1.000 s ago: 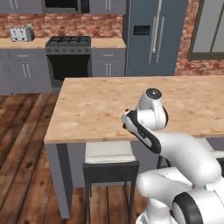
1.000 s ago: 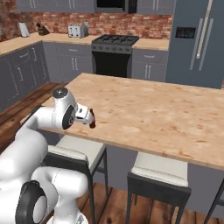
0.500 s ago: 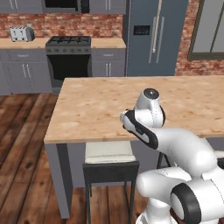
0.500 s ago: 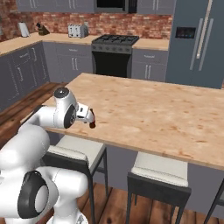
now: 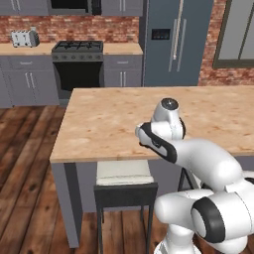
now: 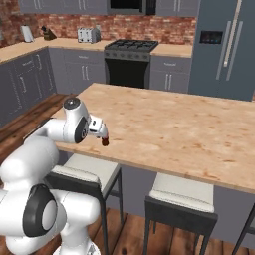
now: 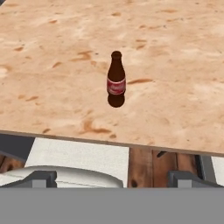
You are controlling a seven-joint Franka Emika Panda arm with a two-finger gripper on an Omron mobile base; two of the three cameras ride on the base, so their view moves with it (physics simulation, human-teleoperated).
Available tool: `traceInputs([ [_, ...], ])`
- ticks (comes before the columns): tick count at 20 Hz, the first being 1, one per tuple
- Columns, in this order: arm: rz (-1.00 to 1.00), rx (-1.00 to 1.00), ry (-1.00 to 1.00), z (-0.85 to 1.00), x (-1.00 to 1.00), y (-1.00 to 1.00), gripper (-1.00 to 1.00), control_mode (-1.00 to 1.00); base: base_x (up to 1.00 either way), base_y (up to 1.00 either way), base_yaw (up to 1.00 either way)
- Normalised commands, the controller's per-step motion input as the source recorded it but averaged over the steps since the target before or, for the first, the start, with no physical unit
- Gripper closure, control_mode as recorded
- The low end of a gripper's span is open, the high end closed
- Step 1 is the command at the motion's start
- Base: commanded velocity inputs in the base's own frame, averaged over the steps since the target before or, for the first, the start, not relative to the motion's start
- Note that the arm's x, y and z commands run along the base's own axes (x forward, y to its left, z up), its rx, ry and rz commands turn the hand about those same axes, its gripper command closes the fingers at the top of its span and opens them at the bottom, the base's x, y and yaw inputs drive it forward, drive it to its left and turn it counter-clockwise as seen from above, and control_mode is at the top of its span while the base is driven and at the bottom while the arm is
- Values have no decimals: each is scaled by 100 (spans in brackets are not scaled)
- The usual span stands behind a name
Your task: Place the large bottle from the dining counter next to the other large bottle outside the sink, and place the small bottle from the dining counter next to the other small bottle inside the sink.
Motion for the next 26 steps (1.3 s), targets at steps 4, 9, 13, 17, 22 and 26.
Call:
traceInputs([
  [4,0,-2,0,0,4,0,-100,-100,0,0,0],
  [9,0,-2,0,0,0,0,-100,-100,0,0,0],
  [13,0,-1,0,-3,2,0,-100,-100,0,0,0],
  [17,0,0,0,-3,4,0,-100,-100,0,0,0],
  [22,0,0,0,0,3,0,-100,-100,0,0,0],
  [26,0,0,-1,0,1,0,-100,-100,0,0,0],
])
